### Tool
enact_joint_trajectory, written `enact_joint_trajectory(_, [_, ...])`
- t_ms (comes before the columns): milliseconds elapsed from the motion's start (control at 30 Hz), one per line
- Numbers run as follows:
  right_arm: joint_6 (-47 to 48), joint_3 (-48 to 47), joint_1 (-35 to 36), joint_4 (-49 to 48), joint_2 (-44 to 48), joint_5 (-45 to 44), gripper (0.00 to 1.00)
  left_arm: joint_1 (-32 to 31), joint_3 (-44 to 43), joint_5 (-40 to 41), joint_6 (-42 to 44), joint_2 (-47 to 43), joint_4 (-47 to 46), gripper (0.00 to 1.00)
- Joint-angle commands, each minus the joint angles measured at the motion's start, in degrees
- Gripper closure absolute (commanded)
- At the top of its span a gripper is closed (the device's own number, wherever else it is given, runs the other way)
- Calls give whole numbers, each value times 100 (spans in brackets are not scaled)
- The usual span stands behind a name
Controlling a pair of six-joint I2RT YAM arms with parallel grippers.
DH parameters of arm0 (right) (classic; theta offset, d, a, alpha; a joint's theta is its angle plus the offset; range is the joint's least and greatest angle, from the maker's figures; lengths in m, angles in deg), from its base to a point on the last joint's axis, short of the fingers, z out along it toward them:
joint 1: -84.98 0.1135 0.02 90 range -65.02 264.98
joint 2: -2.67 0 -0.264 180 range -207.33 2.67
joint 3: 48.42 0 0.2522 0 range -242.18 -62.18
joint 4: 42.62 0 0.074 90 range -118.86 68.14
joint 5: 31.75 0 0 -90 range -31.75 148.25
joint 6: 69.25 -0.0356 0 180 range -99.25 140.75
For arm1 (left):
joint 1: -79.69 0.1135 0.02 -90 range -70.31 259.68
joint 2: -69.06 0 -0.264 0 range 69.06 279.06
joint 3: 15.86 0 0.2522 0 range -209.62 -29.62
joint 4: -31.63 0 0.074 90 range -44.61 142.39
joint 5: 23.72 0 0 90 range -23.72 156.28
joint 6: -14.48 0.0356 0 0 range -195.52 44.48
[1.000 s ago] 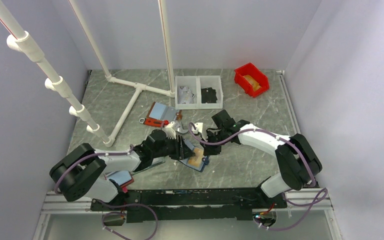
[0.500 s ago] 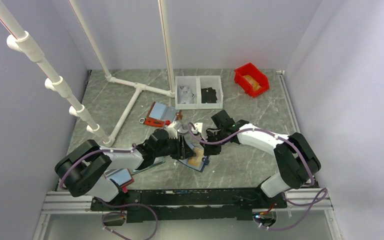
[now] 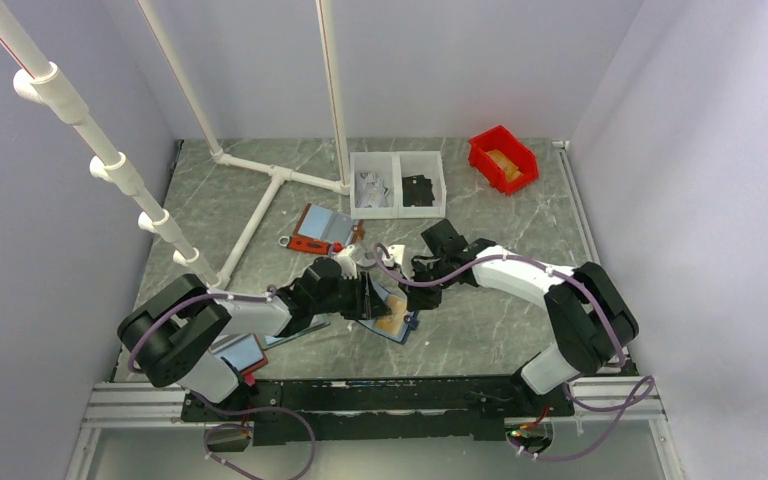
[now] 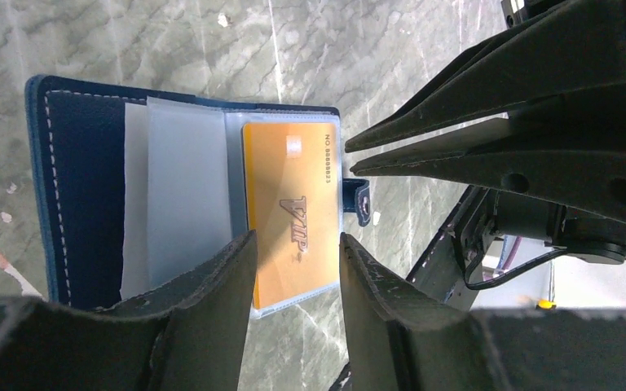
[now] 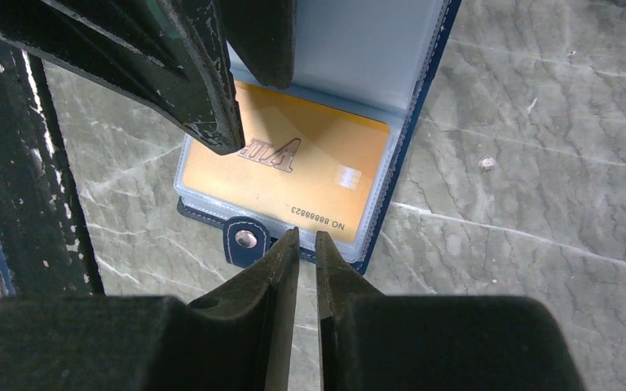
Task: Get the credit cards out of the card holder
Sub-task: Remove the credit card from the card holder.
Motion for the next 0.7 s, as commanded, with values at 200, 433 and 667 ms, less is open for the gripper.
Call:
enact_joint_trajectory(200, [-41,-248,-2,-41,-136,-51,85,-5,-191,104,-15,196,1,52])
enact_joint_trajectory(433, [-59,-286,6,-14,-231,-130,85,-2,-202,322,-82,315,244,52])
enact_joint_trajectory(667, [-59,-308,32,19,-304,-182,85,1,-177,332,-140,308,227,53])
